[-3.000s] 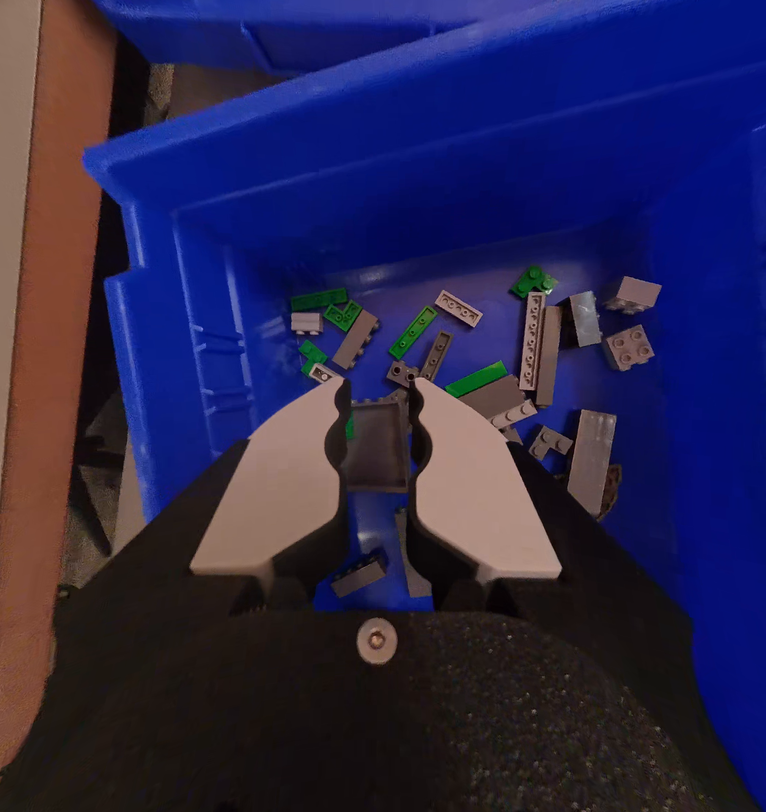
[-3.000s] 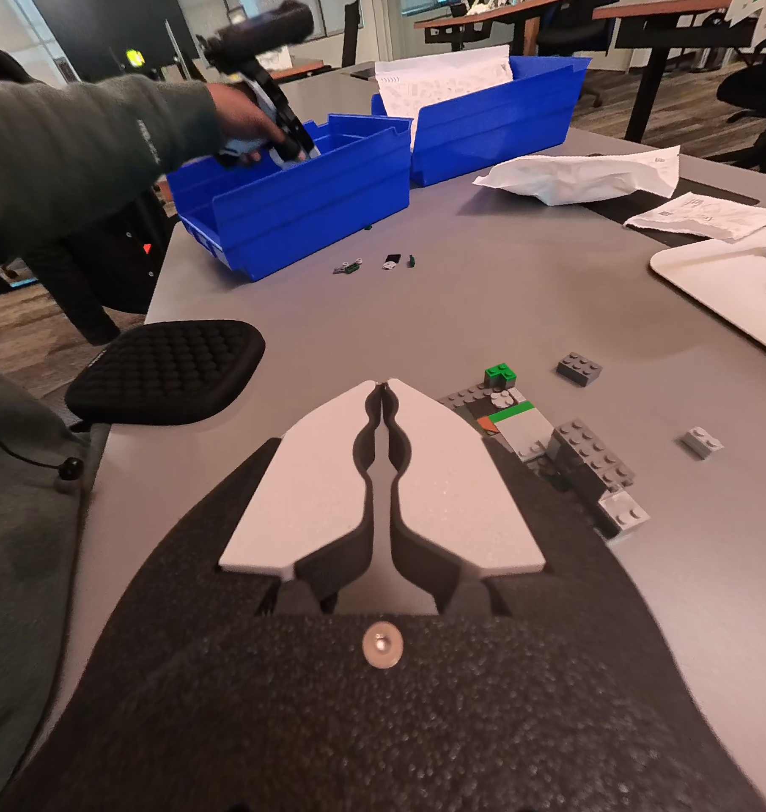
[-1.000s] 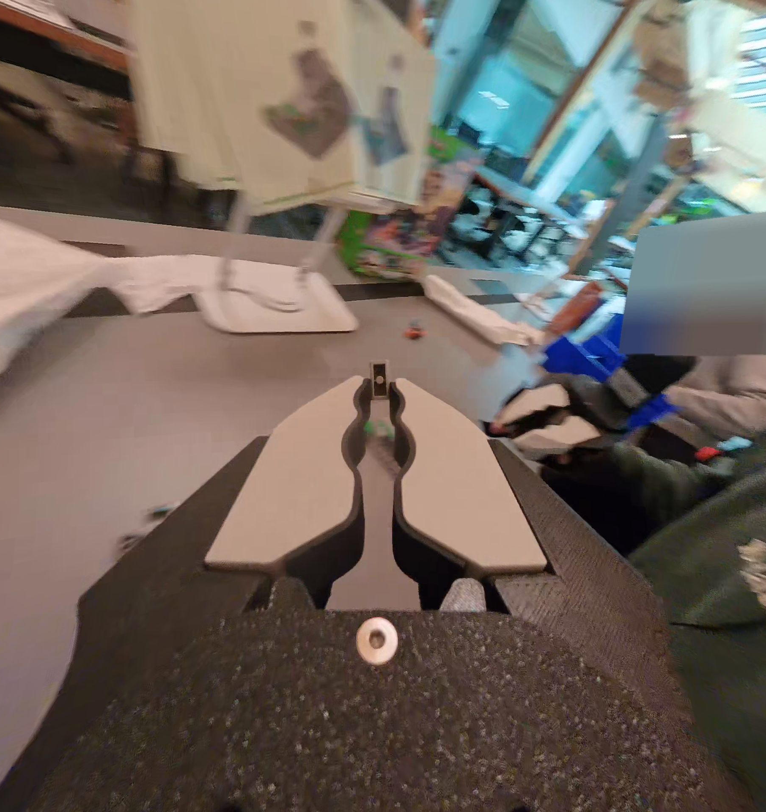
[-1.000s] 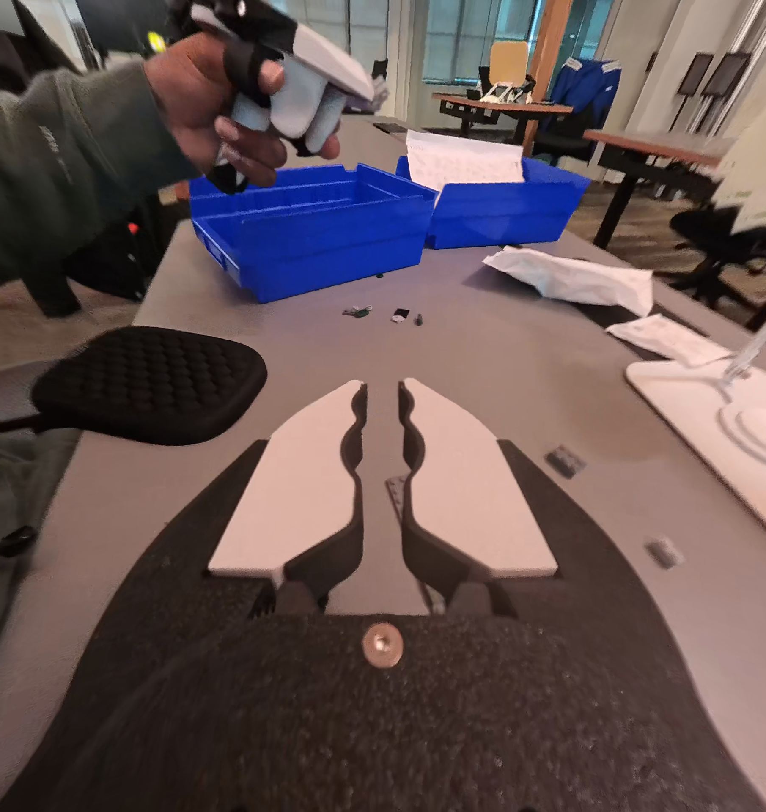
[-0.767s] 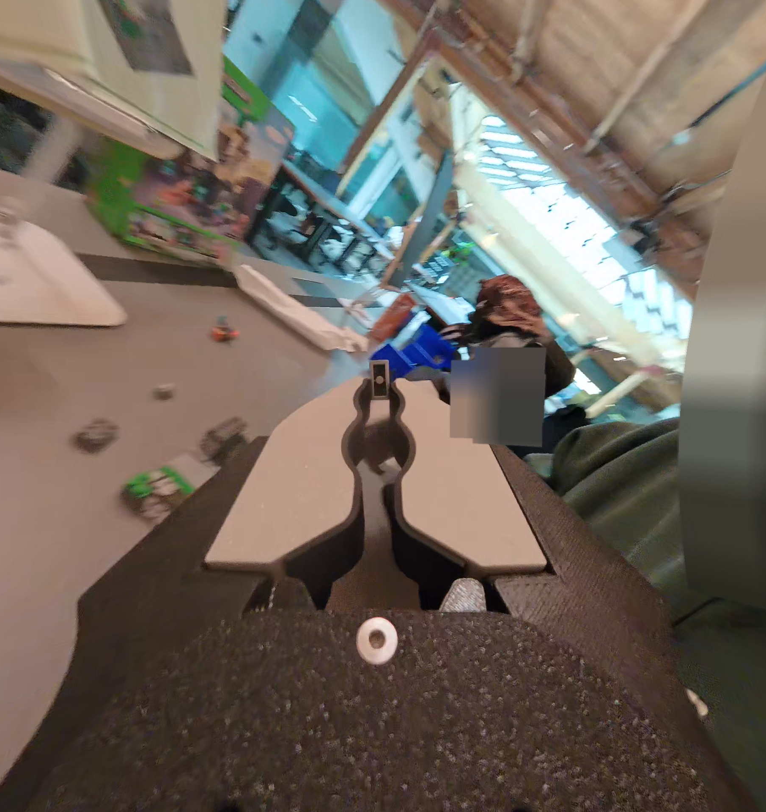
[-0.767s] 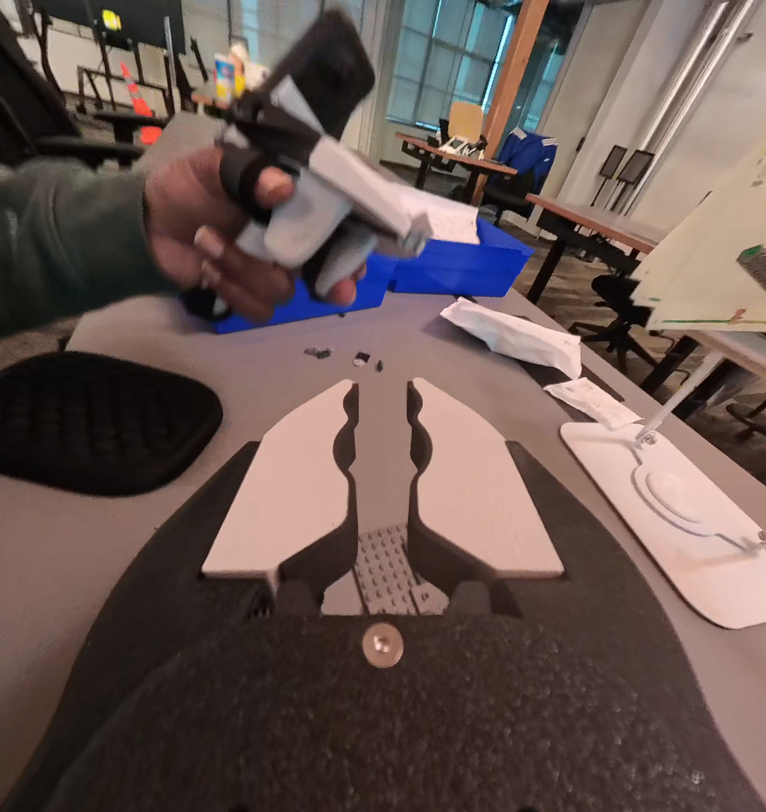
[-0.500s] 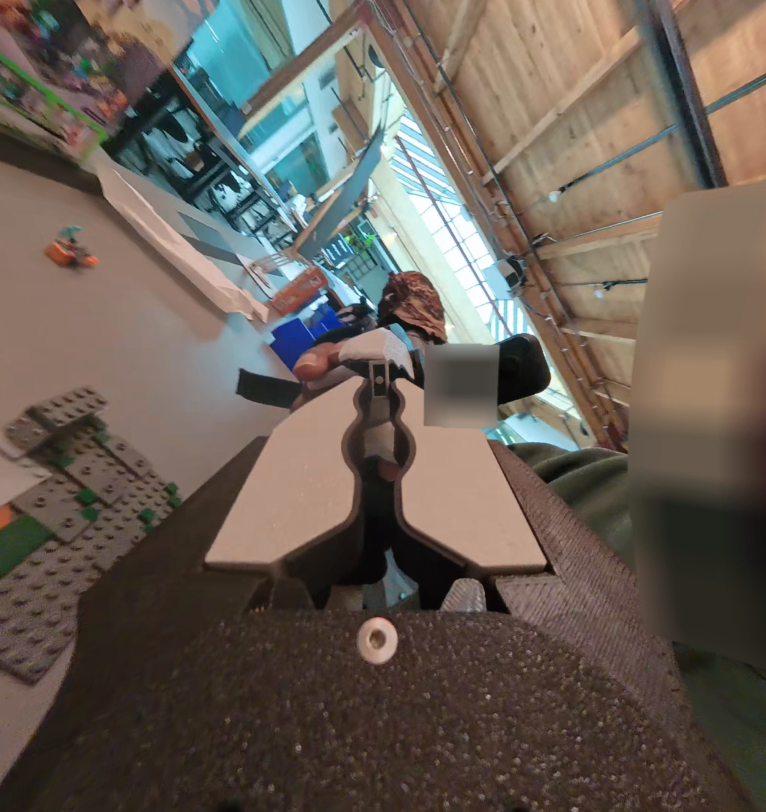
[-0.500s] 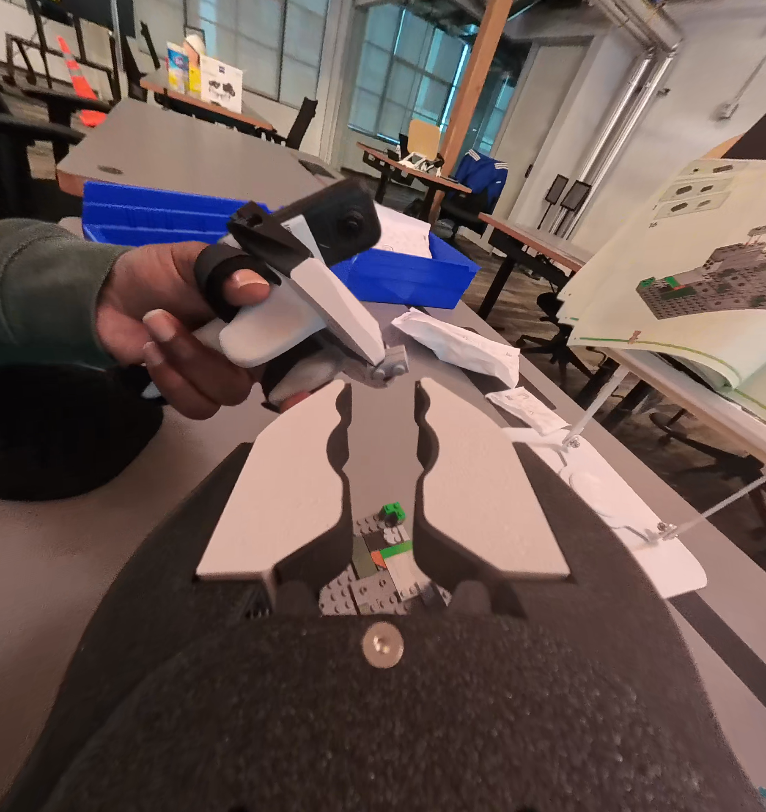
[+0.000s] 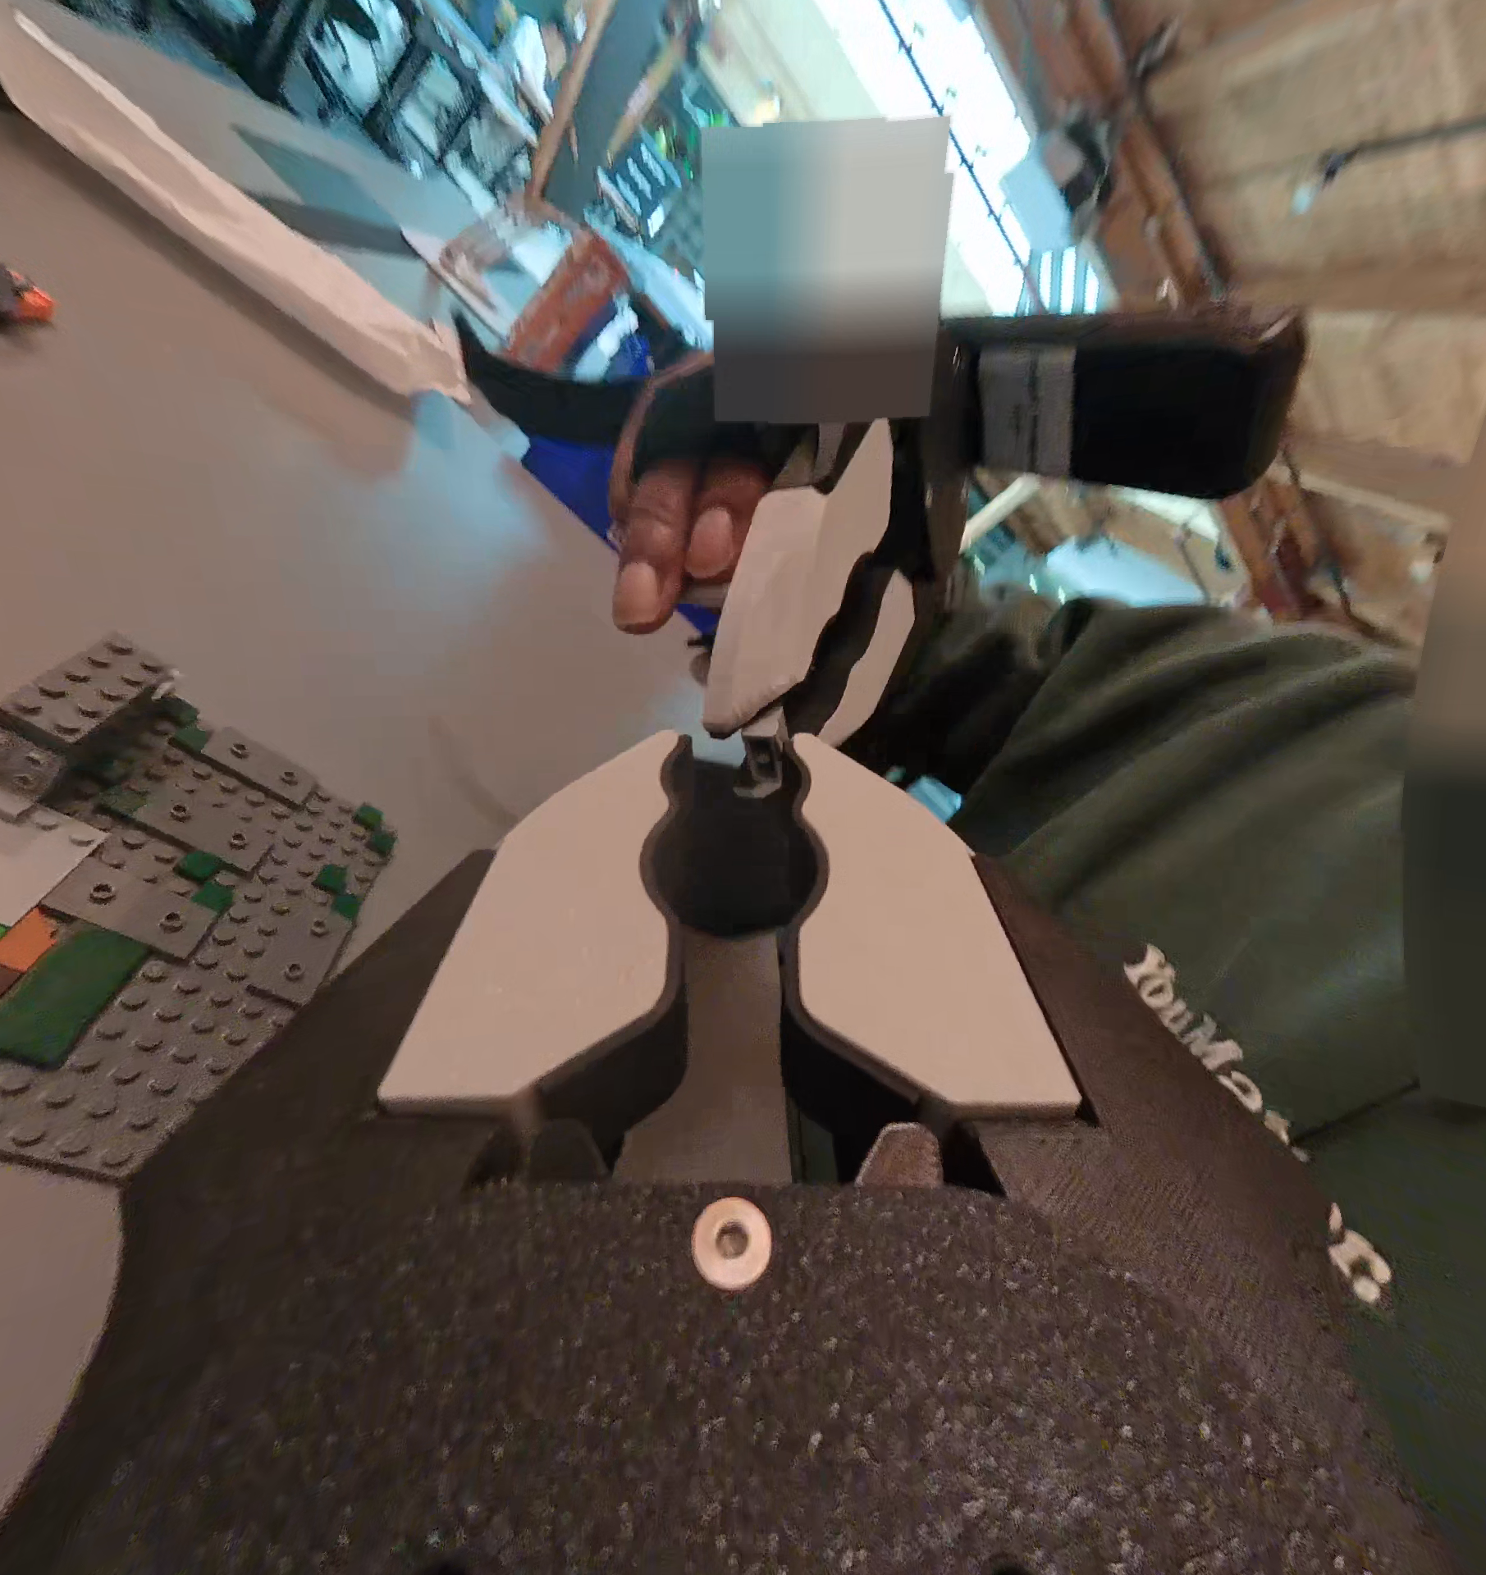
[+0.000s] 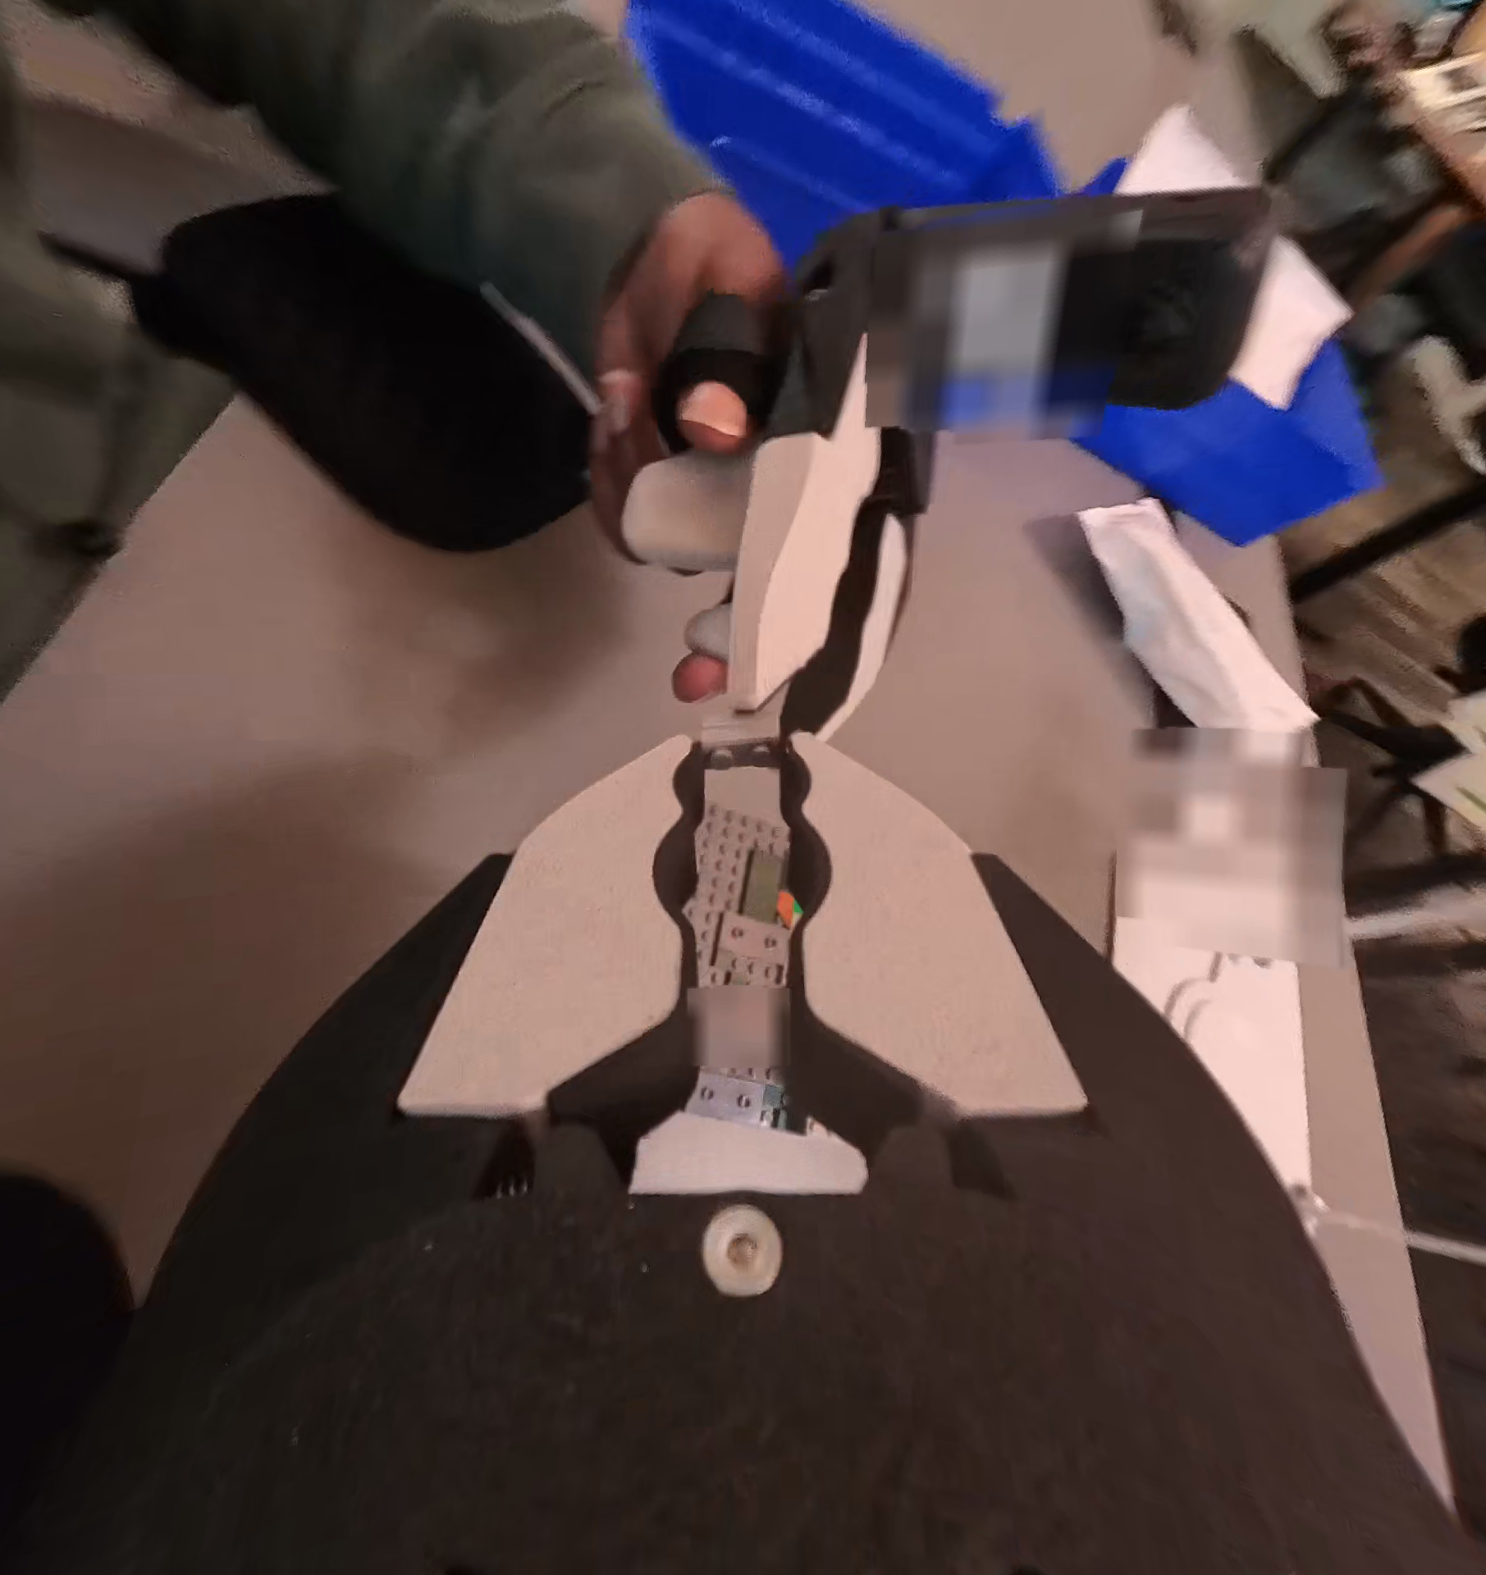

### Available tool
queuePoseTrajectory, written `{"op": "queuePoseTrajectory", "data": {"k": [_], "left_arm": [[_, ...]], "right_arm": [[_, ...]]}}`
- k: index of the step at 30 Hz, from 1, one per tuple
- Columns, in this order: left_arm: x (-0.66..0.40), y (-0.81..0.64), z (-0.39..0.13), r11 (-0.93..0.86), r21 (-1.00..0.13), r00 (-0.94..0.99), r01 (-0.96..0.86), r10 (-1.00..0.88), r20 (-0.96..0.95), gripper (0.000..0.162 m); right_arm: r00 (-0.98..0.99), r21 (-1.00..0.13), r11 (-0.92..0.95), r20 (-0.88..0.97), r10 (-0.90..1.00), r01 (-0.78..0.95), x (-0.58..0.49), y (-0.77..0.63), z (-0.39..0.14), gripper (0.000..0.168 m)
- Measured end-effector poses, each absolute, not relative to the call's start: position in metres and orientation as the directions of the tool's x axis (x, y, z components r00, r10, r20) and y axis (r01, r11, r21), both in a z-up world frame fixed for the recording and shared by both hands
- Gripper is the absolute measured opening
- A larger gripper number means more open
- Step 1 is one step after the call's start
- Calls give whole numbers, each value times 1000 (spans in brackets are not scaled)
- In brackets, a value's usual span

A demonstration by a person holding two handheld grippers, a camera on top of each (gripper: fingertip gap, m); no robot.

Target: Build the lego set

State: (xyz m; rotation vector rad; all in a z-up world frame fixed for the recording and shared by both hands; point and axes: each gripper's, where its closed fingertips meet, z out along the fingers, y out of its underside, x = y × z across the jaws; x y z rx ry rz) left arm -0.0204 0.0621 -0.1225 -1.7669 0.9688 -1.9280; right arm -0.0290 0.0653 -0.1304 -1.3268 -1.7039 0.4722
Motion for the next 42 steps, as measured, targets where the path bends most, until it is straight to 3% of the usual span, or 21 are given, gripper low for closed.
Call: {"op": "queuePoseTrajectory", "data": {"k": [6,12,16,22,29,35,42], "left_arm": [[-19,43,-128,-687,-651,-226,-324,-612,758,16],[-21,53,-128,-739,-620,-219,-263,-580,785,4],[-25,61,-121,-759,-628,-239,-170,-586,774,3],[-32,69,-117,-783,-620,-269,-56,-586,765,0],[-30,75,-122,-778,-628,-254,12,-609,751,1],[-28,77,-122,-747,-664,-231,32,-652,722,1],[-32,85,-144,-497,-860,-6,-111,-865,501,10]], "right_arm": [[-302,-610,464,354,885,642,-30,50,-136,17],[-324,-526,489,377,868,696,-30,61,-137,17],[-216,-581,433,406,888,688,-32,71,-133,19],[50,-760,273,372,927,590,-31,80,-127,20],[316,-928,-73,50,947,366,-35,78,-127,18],[363,-931,-149,-20,932,333,-33,82,-125,9],[218,-819,-80,56,974,568,-10,90,-145,8]]}}
